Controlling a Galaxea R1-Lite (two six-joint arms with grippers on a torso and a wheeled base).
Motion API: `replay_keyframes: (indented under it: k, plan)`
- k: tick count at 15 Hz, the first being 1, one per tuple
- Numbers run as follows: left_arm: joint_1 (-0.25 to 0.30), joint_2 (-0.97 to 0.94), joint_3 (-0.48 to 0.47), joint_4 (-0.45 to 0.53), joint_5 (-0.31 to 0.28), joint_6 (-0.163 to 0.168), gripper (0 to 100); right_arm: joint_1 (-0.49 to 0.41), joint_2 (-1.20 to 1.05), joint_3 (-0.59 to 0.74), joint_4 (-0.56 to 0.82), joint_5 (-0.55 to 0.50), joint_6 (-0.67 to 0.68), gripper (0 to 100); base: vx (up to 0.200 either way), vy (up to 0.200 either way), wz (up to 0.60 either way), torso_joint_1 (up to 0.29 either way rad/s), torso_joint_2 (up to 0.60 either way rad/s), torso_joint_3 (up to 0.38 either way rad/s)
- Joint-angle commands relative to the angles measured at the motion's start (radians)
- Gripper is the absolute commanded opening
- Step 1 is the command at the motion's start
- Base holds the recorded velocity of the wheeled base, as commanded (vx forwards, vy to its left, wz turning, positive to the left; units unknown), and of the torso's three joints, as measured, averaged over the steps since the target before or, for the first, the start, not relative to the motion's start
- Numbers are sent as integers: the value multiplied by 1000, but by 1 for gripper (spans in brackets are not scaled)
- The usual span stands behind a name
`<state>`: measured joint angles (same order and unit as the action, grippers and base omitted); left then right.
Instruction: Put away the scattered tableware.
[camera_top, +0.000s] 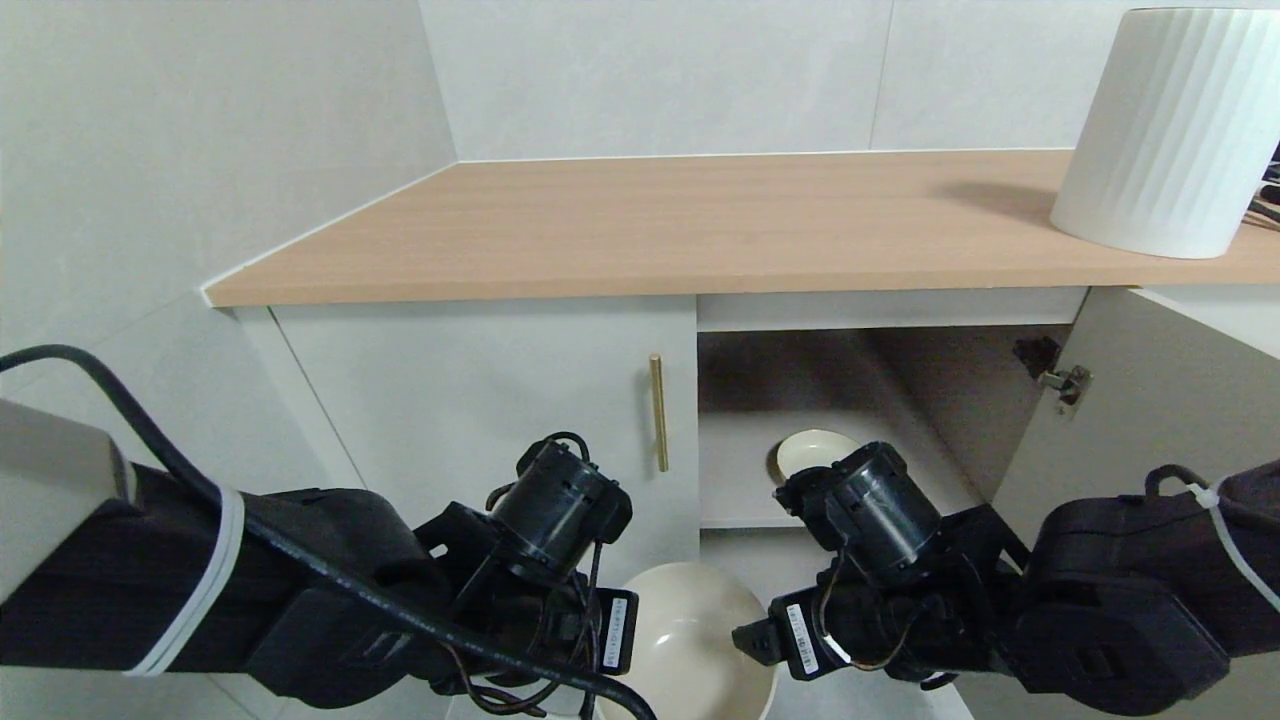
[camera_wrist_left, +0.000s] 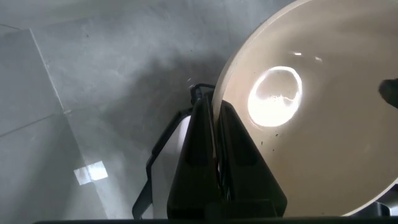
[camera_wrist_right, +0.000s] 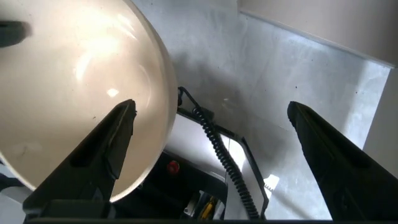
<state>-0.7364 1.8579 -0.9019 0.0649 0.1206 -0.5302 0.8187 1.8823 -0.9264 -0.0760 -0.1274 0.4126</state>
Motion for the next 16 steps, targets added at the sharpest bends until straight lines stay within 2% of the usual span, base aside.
replay_keyframes:
  k: [1,3,4,16]
  plan:
    - [-1,0,1,0,1,-1,0,0,11,0,-1,0,0,100,0,0,0,0,0,0]
    - [-1,4,1,0,1,-1,0,0,15,1,-1,0,0,100,0,0,0,0,0,0]
    - [-1,4,1,0,-1,-1,0,0,15,1,-1,0,0,0,0,0,0,0,0,0]
    - [-1,7,0,0,-1,-2,0,3,23,9,1,2,-1,0,0,0,0,0,0,0]
